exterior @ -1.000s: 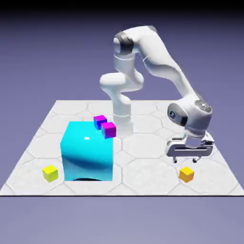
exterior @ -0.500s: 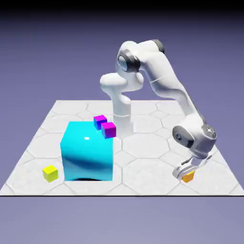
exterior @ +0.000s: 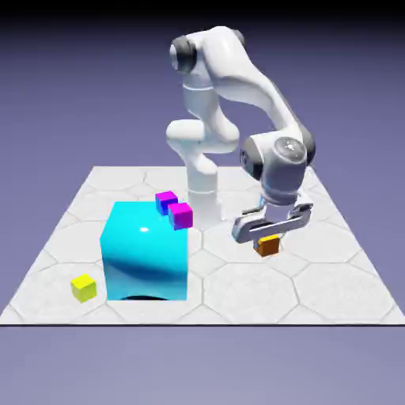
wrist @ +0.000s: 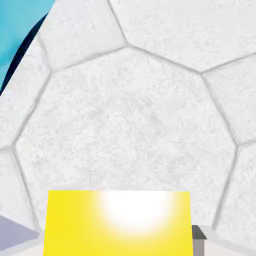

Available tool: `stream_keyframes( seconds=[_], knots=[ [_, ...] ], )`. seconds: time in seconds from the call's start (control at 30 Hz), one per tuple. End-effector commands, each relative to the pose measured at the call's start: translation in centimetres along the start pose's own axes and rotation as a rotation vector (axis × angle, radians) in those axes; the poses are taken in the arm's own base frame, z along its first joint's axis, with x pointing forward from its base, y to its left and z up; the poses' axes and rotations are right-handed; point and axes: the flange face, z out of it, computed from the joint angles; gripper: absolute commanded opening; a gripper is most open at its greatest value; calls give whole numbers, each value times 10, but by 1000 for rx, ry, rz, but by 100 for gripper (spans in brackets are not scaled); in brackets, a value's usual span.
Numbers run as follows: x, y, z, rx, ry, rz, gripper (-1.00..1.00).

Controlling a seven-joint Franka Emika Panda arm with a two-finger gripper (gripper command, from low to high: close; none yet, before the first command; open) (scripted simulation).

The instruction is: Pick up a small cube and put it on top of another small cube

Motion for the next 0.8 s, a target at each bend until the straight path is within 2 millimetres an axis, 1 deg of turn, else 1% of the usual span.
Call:
stream_keyframes(
  seconds=[0.0,0.17,0.37,0.57,0.77],
  knots=[
    [0,-13,-7,-6,3,13,-100],
    [-3,-83,-38,-25,13,102,-100],
    [7,-159,-59,-38,27,214,-100],
    [26,-223,-67,-45,48,333,-100],
    [49,-275,-62,-51,77,461,-100]
  ],
)
